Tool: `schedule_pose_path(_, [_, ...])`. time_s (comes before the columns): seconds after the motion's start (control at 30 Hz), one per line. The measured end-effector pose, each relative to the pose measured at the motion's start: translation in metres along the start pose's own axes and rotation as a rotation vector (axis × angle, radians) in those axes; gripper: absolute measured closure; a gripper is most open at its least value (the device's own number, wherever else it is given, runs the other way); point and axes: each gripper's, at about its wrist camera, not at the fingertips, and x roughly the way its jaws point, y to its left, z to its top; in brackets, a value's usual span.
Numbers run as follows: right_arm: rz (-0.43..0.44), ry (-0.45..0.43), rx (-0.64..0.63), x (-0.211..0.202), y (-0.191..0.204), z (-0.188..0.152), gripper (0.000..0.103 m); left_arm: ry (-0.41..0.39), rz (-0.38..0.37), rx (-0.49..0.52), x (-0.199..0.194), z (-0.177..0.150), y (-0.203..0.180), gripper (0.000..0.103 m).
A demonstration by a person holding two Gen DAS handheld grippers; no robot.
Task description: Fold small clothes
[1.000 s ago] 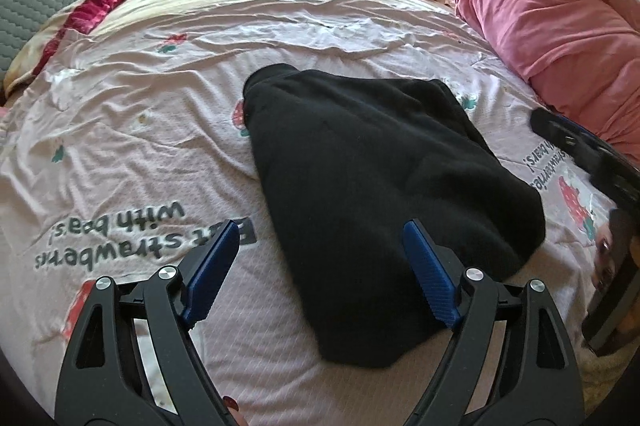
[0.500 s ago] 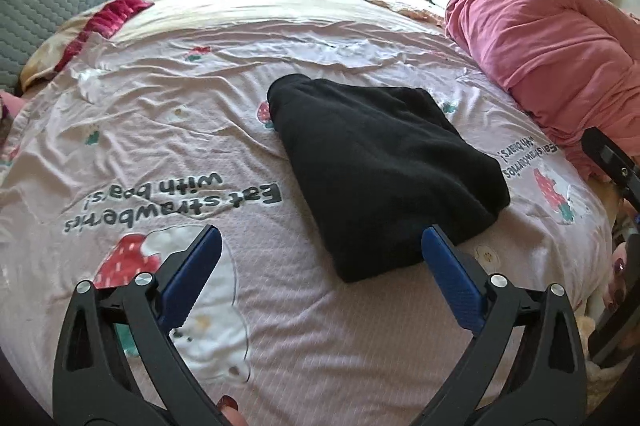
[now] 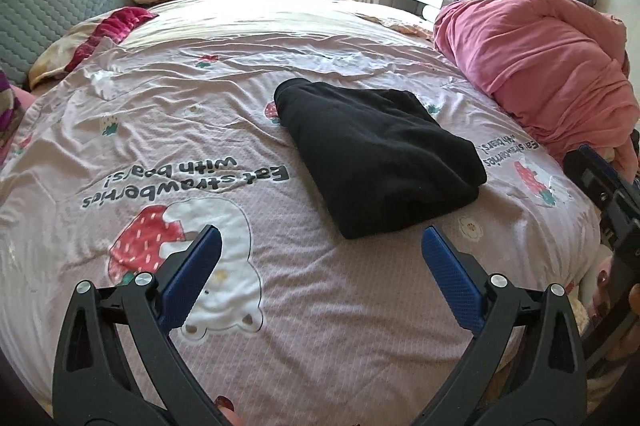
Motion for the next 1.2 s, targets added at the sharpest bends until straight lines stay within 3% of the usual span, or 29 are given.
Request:
schedule_pose_path(0.37, [-0.041,0.023,0.007,-0.005,0.009,-0.030,0.005,-0.024,0.005,-0.004,-0.004,-0.024,0.009,0.009])
schedule_pose_path(0.73, [-0.079,0.168,0.041,0.019,0.011,-0.065,0.005,0.047,0.007,-0.026,0.019,-0.045,0.021,0.009])
schedule_pose_path(1.2, [-0.081,0.175,0.054,0.021,0.007,-0.070,0.005,0.055,0.005,-0.033,0.019,-0.044,0.022,0.009])
